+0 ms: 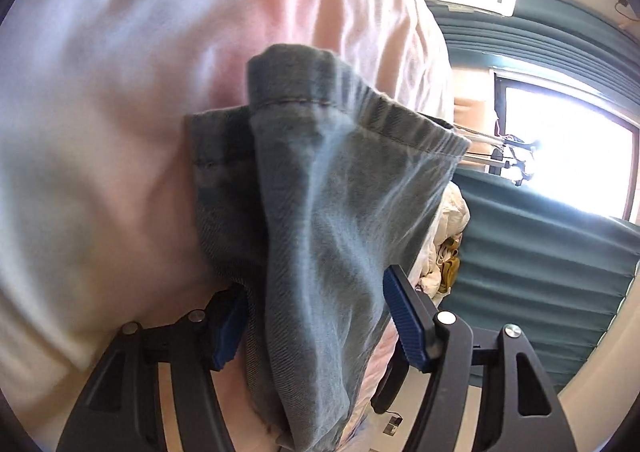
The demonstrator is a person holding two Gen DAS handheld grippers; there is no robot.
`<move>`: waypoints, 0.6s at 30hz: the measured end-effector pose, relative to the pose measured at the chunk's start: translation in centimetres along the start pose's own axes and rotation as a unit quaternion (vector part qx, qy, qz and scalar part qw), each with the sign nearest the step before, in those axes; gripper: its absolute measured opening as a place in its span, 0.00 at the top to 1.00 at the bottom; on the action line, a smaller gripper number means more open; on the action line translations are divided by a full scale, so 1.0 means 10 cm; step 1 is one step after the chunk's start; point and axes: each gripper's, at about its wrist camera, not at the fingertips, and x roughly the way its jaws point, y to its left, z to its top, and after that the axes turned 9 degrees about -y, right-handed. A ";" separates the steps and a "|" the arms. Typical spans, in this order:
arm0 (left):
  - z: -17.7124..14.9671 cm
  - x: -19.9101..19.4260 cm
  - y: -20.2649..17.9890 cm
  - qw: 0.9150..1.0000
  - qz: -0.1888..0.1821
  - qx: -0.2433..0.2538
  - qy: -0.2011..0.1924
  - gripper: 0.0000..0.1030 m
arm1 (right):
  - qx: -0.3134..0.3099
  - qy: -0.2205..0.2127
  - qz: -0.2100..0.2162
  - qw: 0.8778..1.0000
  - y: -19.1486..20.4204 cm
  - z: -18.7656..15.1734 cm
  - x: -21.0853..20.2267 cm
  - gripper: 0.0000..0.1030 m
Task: Fold clothes
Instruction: 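Press the right tool along the jeans while the left tool grips and releases the hems, then lift the jeans hem end with the left tool and carry it over the jeans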
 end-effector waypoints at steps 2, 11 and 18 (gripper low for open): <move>-0.02 0.01 -0.09 1.000 -0.009 0.017 -0.006 0.49 | -0.002 -0.005 -0.002 1.000 0.00 0.00 -0.01 0.62; -0.43 -0.30 -0.82 0.980 -0.048 0.181 -0.063 0.91 | 0.028 -0.030 -0.006 0.999 -0.15 0.10 -0.09 0.62; -1.02 -0.52 -1.57 0.954 -0.094 0.272 -0.089 0.92 | 0.072 -0.039 0.001 0.997 -0.37 0.23 -0.16 0.62</move>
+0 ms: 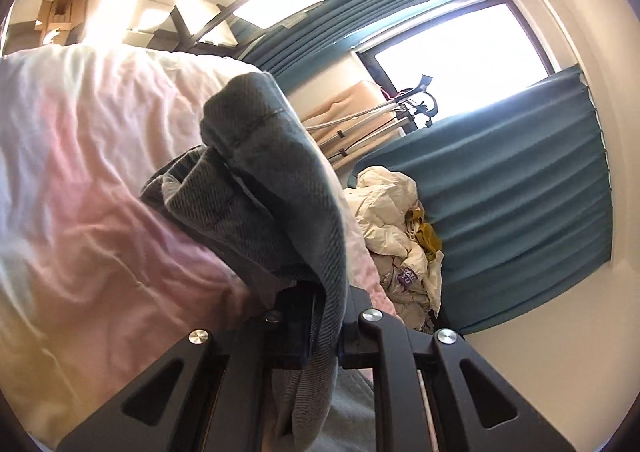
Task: Fold clothes
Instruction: 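Lift the jeans hem end with the left tool and carry it over the jeans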
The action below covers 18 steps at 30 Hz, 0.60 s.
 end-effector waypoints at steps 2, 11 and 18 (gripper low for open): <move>-0.01 -0.13 -0.16 1.000 -0.009 0.029 -0.002 0.92 | 0.009 0.002 -0.001 1.000 -0.05 0.03 -0.01 0.62; -0.55 -0.08 -1.21 0.986 -0.047 0.157 -0.004 0.92 | 0.047 -0.007 -0.001 0.999 -0.24 0.15 -0.12 0.62; -0.94 -0.13 -1.47 0.978 -0.074 0.197 0.015 0.92 | 0.059 -0.031 -0.002 0.998 -0.33 0.24 -0.29 0.60</move>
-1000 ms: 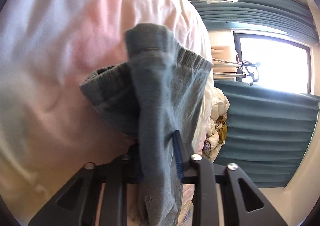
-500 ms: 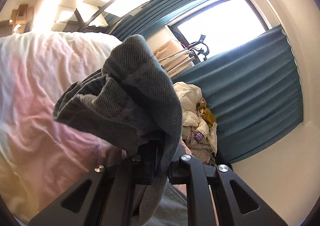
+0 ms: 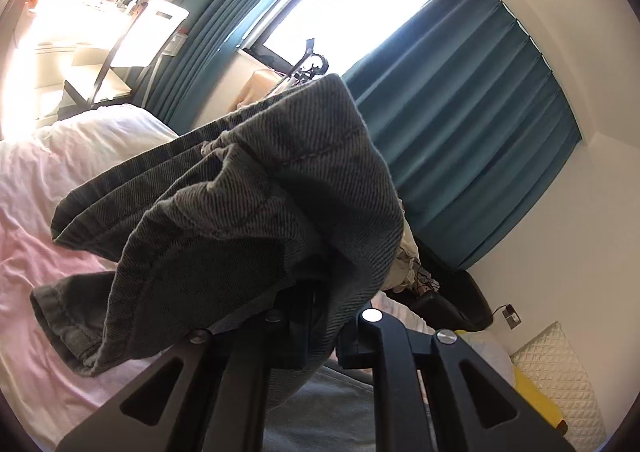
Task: Fold clothes
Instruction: 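Lift the jeans hem end with the left tool and carry it over the jeans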
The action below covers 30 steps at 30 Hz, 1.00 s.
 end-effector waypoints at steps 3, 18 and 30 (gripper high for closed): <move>-0.21 0.01 -0.18 0.999 -0.006 0.041 0.009 0.92 | 0.009 -0.001 0.004 1.000 -0.04 0.03 -0.01 0.60; -1.53 0.21 -0.53 0.977 -0.041 0.186 0.094 0.92 | 0.024 0.003 0.011 1.000 -0.11 0.06 -0.04 0.59; -2.55 0.86 -0.49 0.947 -0.015 0.246 0.205 0.91 | 0.029 0.013 0.011 0.999 -0.16 0.06 0.05 0.58</move>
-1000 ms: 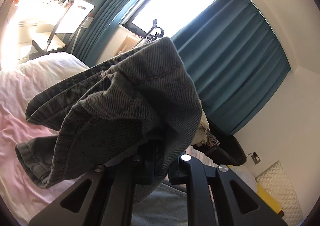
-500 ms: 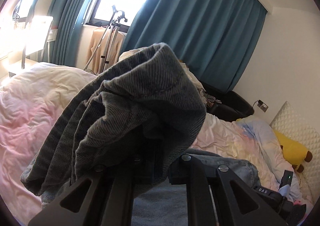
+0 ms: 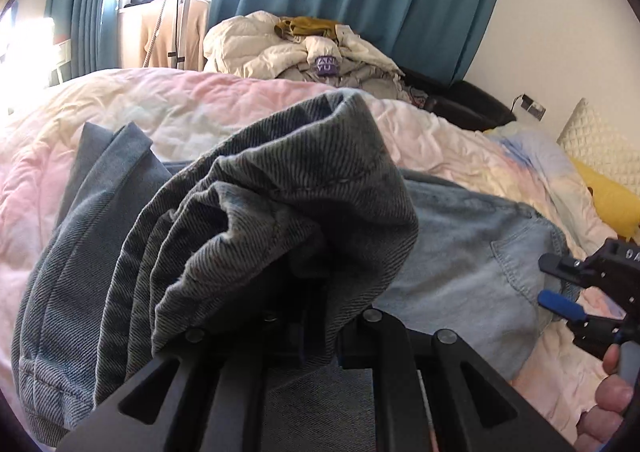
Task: Fold clothes
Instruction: 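Lift the jeans hem end with the left tool and carry it over the jeans, then lay the hem end onto the jeans with the left tool and open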
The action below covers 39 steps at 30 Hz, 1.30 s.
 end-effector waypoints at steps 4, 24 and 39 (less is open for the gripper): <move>-0.02 0.05 -0.12 1.000 -0.003 0.021 0.003 0.72 | -0.004 0.004 -0.006 1.000 -0.02 -0.02 0.07 0.58; 0.18 -0.92 -0.42 0.994 -0.035 0.097 -0.024 0.31 | -0.067 -0.029 0.019 0.997 0.16 -0.01 -0.06 0.57; 0.64 -1.72 0.44 0.992 0.015 0.089 -0.094 0.31 | -0.295 -0.052 0.163 0.940 1.15 -0.67 -0.33 0.57</move>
